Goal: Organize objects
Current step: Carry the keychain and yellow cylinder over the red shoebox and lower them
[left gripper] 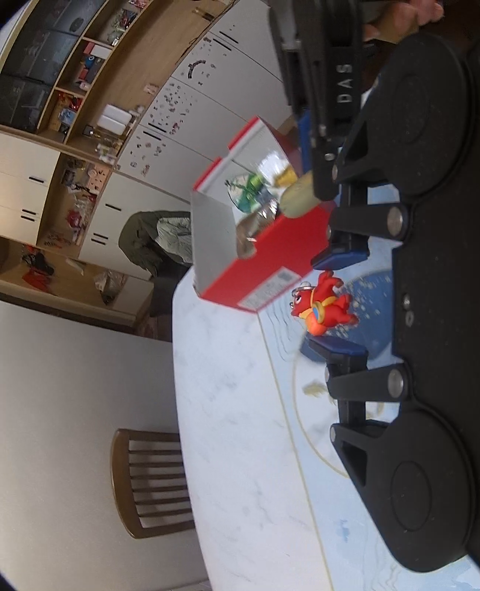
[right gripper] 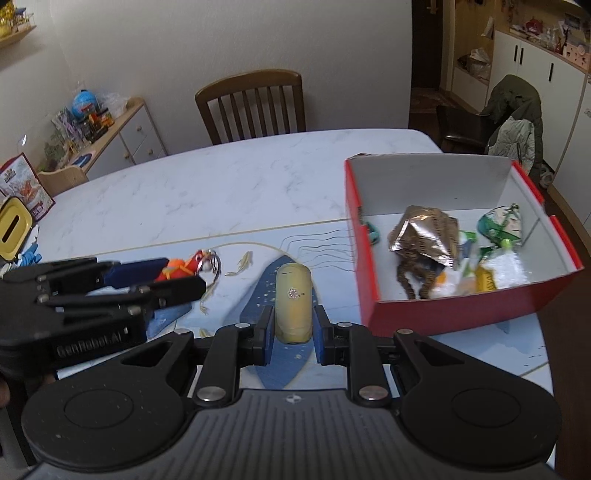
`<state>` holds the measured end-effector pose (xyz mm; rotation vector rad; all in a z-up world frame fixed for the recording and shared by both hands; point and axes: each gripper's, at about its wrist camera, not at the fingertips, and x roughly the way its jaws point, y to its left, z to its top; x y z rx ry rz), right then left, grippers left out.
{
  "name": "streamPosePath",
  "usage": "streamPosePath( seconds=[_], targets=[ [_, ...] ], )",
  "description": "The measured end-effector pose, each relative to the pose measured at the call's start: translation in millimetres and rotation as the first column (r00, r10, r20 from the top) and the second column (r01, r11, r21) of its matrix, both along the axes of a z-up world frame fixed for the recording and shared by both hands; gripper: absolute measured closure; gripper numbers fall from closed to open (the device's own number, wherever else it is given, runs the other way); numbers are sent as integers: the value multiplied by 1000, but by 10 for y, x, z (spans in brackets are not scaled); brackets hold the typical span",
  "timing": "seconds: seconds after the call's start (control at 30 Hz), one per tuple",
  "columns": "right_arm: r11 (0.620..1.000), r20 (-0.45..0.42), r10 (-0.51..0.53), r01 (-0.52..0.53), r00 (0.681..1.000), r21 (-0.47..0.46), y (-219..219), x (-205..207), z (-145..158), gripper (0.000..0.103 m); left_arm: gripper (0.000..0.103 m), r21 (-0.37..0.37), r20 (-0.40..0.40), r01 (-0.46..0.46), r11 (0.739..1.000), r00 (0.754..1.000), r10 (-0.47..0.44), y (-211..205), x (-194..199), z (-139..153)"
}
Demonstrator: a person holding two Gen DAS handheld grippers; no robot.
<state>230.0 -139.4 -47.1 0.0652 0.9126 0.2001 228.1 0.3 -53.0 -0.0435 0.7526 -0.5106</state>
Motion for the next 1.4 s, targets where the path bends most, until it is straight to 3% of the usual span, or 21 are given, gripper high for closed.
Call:
streamPosePath(
  seconds=[0.53,1.03,1.4],
  targets=[
    [999,24,-31,30,999,41,-1090,42,91,83,66,35,26,34,999,999,-35,-966,149,288],
    [997,20,-75,75,997,15,-2196,401,-53,83,66,93,-2,54,994,999,-54,-2033,542,112],
    [998,18,-58,57,998,12,-2450,1016,-301,83,66,158,-17,41,987,999,-38,-2475,1075,-147]
  ],
)
